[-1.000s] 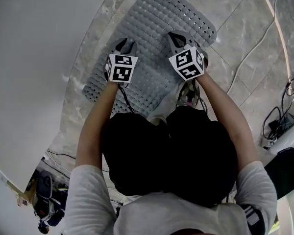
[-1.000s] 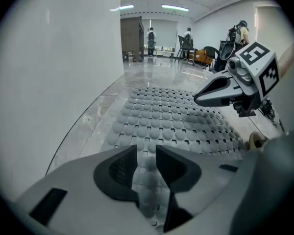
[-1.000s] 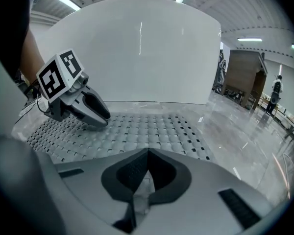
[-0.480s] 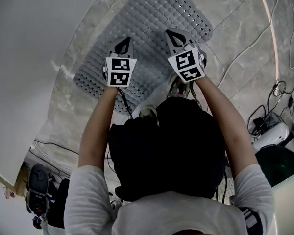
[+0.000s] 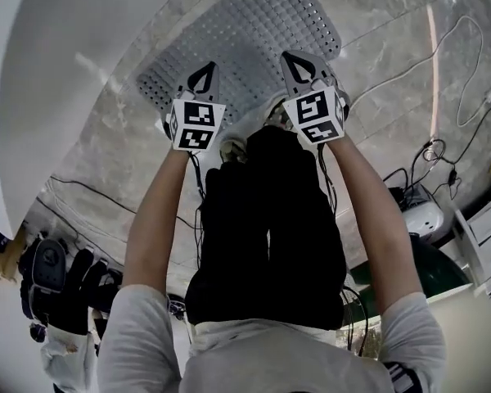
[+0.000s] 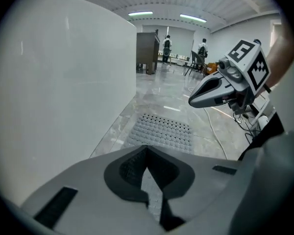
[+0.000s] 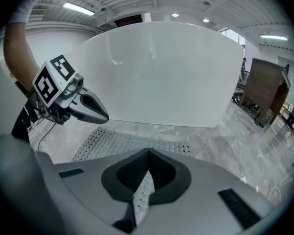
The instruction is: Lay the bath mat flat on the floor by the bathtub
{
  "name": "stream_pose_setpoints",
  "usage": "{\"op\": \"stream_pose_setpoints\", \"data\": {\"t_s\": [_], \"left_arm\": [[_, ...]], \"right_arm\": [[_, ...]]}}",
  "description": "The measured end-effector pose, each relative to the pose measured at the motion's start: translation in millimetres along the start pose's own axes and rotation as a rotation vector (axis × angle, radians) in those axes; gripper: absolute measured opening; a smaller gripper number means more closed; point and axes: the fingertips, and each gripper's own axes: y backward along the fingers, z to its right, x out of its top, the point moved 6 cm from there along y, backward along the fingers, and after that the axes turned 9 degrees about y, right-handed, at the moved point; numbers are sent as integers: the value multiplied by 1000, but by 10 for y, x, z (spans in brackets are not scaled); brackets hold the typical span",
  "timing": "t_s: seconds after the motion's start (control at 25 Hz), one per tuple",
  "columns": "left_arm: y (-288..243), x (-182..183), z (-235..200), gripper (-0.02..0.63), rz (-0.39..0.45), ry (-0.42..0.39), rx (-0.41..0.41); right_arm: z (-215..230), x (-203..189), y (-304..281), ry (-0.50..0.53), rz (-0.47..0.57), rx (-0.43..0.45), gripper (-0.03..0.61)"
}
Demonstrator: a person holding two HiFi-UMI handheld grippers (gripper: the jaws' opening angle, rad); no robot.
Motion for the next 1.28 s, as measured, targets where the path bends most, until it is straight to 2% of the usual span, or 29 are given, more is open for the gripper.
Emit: {"op": "stream_pose_setpoints", "data": {"t_s": [0.12, 0.28, 0.44, 0.56, 0.72, 0.88, 1.04, 1.28], "left_arm": [[345, 3, -60, 11, -29, 83, 16], [582, 225, -93, 11, -11, 162, 15], [1058, 131, 130, 11, -42, 290, 23], [1399, 175, 221, 11, -26, 355, 44], [1907, 228, 422, 11, -10, 439, 39], [2552, 342, 527, 11, 3, 470, 34], [3074, 567, 570, 11, 13, 473, 41], [3721, 795, 680, 11, 89, 517, 52]], "right_arm": [[-80, 159, 264, -6, -19, 31, 5], [-55, 305, 432, -154, -11, 19, 5], [-363, 404, 826, -232, -32, 51, 5], [-473, 608, 1082, -261, -8, 55, 5], [-603, 783, 1543, -236, -13, 67, 5], [-700, 1170, 2020, -202, -27, 76, 5], [-676, 1666, 2432, -198, 17, 41, 5], [-797, 2078, 2906, -201, 42, 17, 5]]}}
